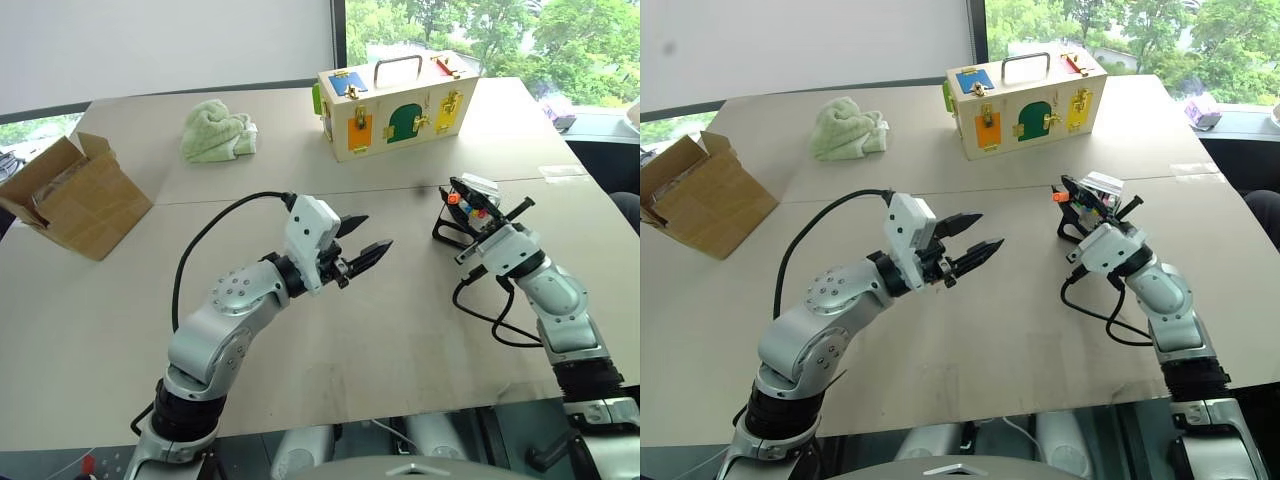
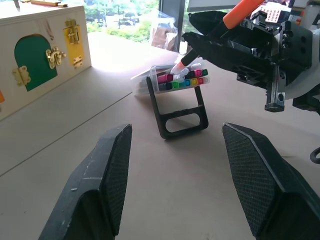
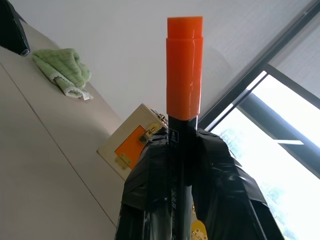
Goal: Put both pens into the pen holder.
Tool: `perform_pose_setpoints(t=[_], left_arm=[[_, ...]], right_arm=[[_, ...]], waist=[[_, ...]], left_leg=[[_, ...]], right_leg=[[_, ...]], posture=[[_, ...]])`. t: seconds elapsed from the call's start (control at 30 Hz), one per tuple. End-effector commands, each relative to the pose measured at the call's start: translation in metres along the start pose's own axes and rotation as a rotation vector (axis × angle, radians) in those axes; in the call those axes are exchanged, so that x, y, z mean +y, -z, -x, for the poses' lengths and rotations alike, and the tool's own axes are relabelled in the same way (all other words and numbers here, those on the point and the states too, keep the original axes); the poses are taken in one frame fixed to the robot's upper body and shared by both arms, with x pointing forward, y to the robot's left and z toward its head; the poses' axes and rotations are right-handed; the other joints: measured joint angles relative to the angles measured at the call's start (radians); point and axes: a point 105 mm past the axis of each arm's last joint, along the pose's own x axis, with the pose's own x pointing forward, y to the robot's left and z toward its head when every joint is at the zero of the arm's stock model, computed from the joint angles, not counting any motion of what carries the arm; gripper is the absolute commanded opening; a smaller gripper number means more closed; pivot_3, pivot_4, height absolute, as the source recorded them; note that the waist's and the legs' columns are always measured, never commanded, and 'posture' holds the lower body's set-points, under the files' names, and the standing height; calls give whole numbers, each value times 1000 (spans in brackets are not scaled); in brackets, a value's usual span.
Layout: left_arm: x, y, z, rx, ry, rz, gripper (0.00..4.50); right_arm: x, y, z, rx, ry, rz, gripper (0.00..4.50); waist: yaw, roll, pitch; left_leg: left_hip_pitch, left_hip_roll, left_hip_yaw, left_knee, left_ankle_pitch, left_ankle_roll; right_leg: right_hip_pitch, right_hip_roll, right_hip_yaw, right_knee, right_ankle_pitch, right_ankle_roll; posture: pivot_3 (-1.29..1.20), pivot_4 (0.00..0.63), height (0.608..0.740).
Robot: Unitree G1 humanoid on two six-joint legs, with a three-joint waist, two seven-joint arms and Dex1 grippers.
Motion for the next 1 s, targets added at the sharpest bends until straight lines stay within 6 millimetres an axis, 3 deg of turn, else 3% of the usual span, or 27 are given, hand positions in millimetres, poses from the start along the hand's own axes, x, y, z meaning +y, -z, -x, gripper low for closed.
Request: perform_pose_setpoints(t=[0.03, 0.3, 0.37, 0.4, 0.47, 0.53, 0.63, 0.8, 0.9, 1.0], left_arm=[[-1, -12, 2, -34, -17, -50, 2930], [-3, -16, 0, -44, -9, -49, 2930], [-2, -16, 0, -42, -11, -52, 3004], [-2, -16, 0, -42, -12, -52, 3004], [-2, -16, 0, -42, -12, -51, 3004], [-2, -15, 0, -41, -12, -50, 3004], [-2, -15, 1, -41, -14, -49, 3004], [-2, -12, 3, -37, -10, -47, 3004], [-3, -9, 8, -44, 5, -32, 3004], [-5, 7, 26, -13, 32, -40, 3004]], right_arm=[[-10, 0, -4, -31, 40, 24, 132], [-11, 13, -7, -26, 64, 34, 132], [-11, 16, -7, -22, 68, 38, 1126], [-11, 18, -7, -20, 69, 41, 1356], [-11, 21, -7, -13, 69, 48, 2261], [-10, 23, -6, -8, 63, 52, 3326], [-11, 23, -6, -17, 70, 59, 4482], [-11, 9, -6, -82, 55, 91, 4482], [11, -15, -11, -181, -51, 89, 4482], [56, -40, -4, -208, -254, -126, 4482]], waist=[[-1, 0, 0], [0, 0, 0], [-1, 0, 0], [-1, 0, 0], [-1, 0, 0], [-1, 0, 0], [-1, 0, 0], [-1, 0, 0], [-3, 0, 0], [-4, 0, 0]], left_leg=[[0, 0, 0, 0, 0, 0], [0, 0, 1, 0, 0, 0], [0, 0, 1, 0, 0, 0], [0, 0, 1, 0, 0, 0], [0, 0, 1, 0, 0, 0], [0, 0, 2, 0, 0, 0], [0, 0, 2, 0, 0, 0], [0, 0, 2, 0, 0, 0], [0, 1, 2, 0, 0, 0], [1, 2, 2, -1, 0, 0]], right_leg=[[0, 0, 0, 0, 0, 0], [0, 0, 1, 0, 0, 0], [0, 0, 1, 0, 0, 0], [0, 0, 1, 0, 0, 0], [0, 0, 1, 0, 0, 0], [0, 0, 1, 0, 0, 0], [0, 0, 1, 0, 0, 0], [0, 0, 2, 1, 0, 0], [0, 1, 2, 0, 0, 0], [0, 1, 2, 0, 0, 0]], posture=[[0, 150, 740], [0, 150, 740], [0, 150, 740], [0, 150, 740], [0, 150, 740], [0, 150, 740], [0, 150, 740], [0, 150, 740], [0, 150, 740], [0, 150, 740]])
